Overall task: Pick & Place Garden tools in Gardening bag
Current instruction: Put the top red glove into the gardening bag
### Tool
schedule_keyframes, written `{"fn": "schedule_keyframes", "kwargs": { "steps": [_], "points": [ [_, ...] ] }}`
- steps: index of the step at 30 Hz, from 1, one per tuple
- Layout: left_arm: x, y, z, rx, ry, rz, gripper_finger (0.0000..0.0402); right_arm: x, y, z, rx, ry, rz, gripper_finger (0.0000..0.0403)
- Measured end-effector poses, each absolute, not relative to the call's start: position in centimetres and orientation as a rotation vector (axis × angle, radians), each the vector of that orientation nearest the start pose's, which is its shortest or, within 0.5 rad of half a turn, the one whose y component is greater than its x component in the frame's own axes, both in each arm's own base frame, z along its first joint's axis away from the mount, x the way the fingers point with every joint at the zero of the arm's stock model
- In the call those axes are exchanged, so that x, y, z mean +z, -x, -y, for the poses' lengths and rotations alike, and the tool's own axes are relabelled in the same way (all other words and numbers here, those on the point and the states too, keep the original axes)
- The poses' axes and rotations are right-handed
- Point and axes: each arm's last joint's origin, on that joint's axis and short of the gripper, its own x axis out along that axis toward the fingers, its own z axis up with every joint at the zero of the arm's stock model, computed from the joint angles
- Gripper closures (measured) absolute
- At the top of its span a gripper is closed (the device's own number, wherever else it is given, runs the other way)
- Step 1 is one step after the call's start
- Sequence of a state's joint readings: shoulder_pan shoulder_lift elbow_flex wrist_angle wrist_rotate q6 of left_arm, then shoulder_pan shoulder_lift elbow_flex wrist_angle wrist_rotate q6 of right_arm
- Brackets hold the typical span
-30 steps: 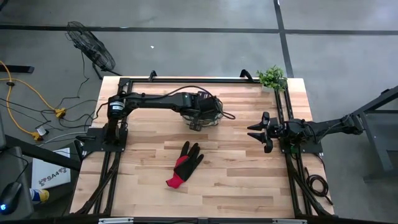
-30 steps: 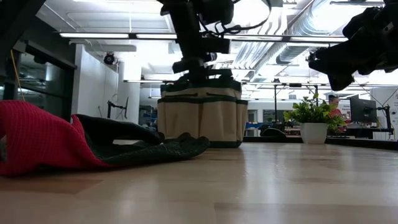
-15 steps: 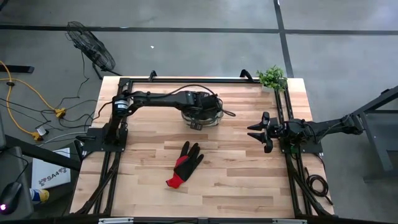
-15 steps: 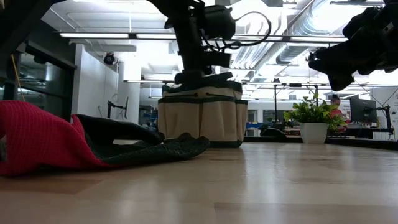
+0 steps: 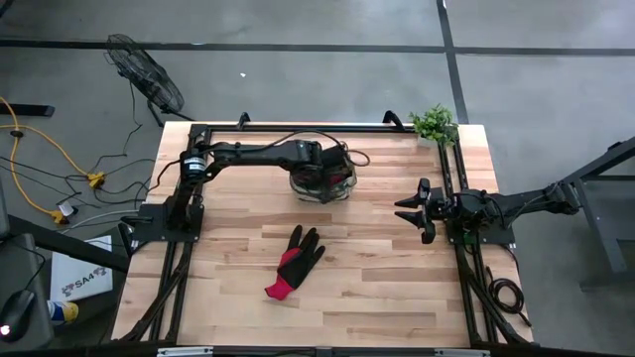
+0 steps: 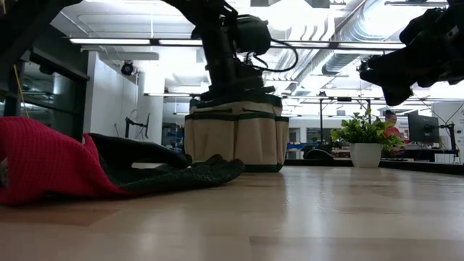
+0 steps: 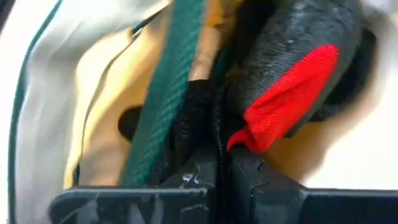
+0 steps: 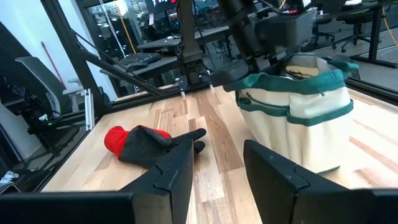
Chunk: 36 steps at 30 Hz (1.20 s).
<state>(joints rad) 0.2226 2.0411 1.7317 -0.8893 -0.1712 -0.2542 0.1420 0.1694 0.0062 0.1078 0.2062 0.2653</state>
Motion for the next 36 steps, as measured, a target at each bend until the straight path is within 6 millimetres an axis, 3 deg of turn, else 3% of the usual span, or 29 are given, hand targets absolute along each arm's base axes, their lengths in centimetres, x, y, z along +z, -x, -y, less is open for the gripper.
{"fn": "schedule_keyframes", "kwargs": {
  "steps": [5, 16, 27, 36],
  "points": [
    [23.15, -41.43, -9.87, 0.584, 0.412, -1.121, 0.0395, 16.21, -10.70, -0.93, -0.071, -0.255, -0.046, 0.0268],
    [23.15, -41.45, -9.83, 0.578, 0.410, -1.121, 0.0382, 16.20, -10.70, -0.93, -0.071, -0.255, -0.046, 0.0268],
    [23.16, -41.45, -9.87, 0.570, 0.372, -1.127, 0.0296, 16.21, -10.70, -0.93, -0.071, -0.255, -0.046, 0.0268],
    [23.17, -41.44, -9.88, 0.563, 0.348, -1.132, 0.0198, 16.20, -10.70, -0.93, -0.071, -0.255, -0.046, 0.0268]
  ]
}}
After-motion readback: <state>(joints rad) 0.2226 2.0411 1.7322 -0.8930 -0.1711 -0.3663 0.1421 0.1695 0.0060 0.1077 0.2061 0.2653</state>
